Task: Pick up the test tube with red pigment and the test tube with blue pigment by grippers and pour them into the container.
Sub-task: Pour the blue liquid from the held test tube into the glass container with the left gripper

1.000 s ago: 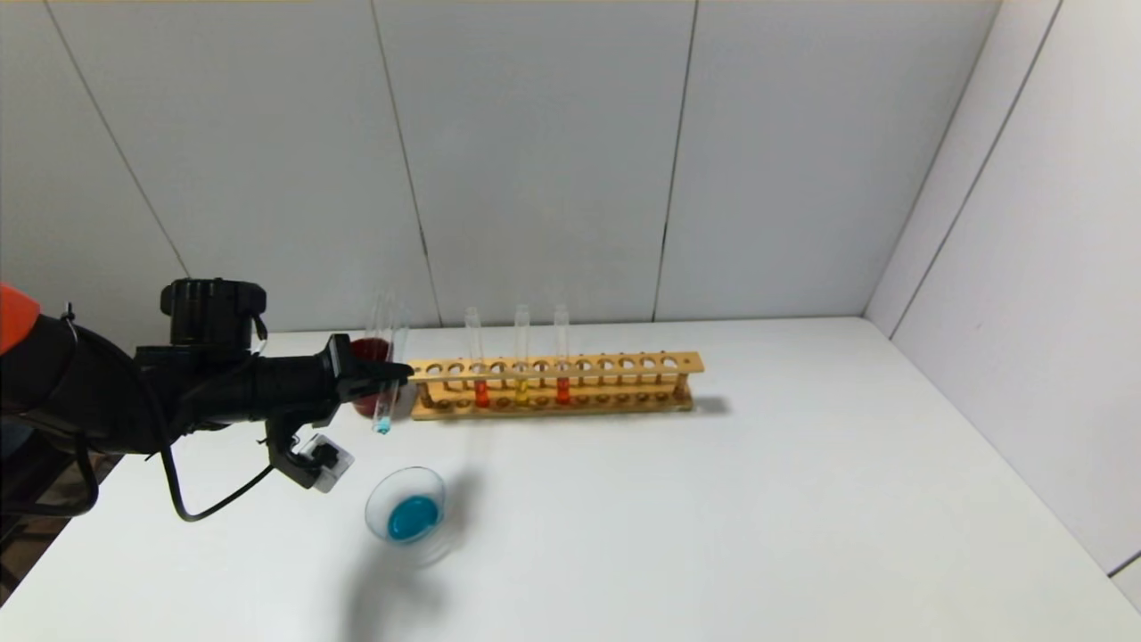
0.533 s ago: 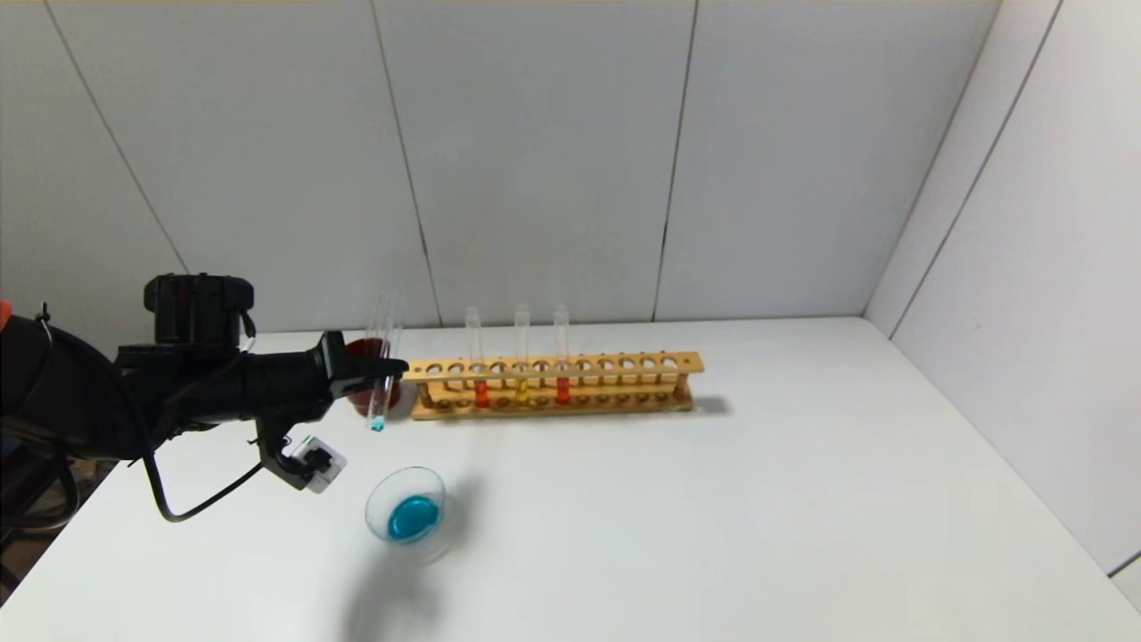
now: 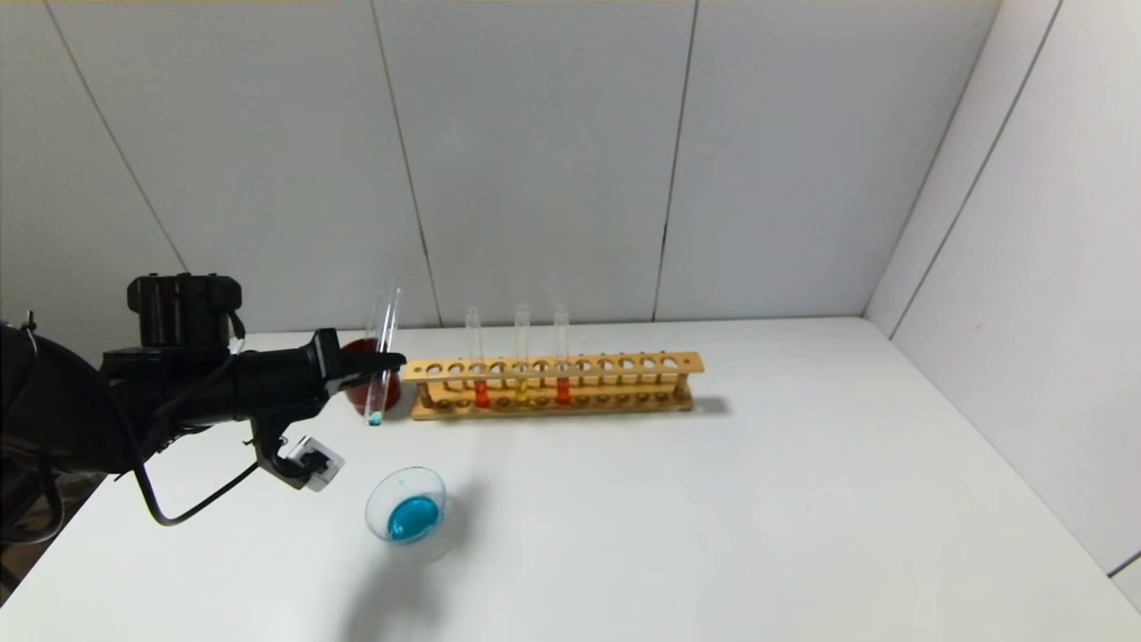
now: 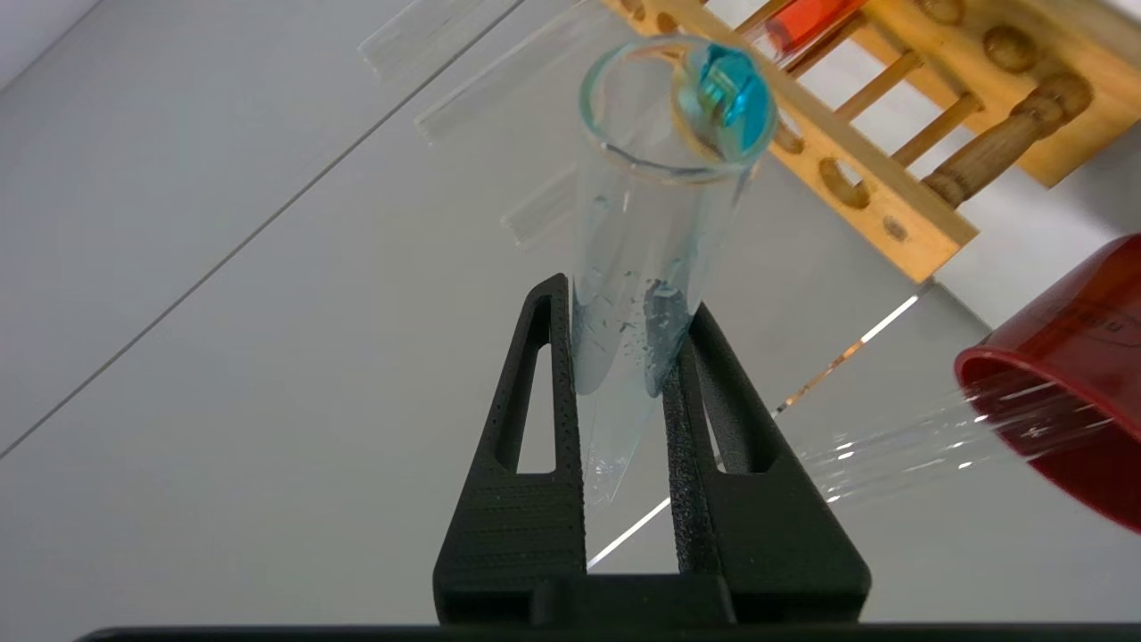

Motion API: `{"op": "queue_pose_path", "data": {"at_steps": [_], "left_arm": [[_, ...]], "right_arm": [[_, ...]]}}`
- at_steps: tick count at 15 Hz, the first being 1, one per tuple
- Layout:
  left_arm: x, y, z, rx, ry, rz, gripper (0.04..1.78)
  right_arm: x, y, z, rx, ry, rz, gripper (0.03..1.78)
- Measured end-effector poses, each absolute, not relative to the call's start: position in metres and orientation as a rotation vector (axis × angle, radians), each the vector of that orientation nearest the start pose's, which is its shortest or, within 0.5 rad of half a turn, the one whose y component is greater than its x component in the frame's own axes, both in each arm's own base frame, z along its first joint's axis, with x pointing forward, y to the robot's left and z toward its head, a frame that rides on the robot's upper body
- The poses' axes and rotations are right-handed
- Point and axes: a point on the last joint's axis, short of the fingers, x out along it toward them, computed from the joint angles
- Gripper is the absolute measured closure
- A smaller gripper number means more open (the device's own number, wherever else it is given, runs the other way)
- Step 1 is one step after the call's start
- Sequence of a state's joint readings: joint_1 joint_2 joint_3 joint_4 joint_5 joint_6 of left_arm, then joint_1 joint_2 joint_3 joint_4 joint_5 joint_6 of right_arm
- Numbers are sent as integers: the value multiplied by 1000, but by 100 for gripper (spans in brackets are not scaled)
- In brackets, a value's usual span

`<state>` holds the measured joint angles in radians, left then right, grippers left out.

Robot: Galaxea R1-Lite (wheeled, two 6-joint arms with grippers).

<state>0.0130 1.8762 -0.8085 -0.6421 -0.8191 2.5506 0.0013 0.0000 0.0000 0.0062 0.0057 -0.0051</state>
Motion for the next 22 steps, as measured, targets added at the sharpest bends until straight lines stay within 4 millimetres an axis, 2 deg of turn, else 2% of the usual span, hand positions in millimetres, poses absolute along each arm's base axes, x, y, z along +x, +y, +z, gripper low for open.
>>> {"op": "queue_pose_path", "data": {"at_steps": [17, 20, 22], "left_arm": [[323, -14, 126, 2172, -807, -764, 151], [320, -14, 128, 2061, -737, -788, 151], [320, -14, 137, 1967, -650, -742, 151]], "right_arm": [[-23, 0, 75, -5, 6, 7, 6], [-23, 0, 75, -5, 6, 7, 6], [-23, 0, 75, -5, 6, 7, 6]]}}
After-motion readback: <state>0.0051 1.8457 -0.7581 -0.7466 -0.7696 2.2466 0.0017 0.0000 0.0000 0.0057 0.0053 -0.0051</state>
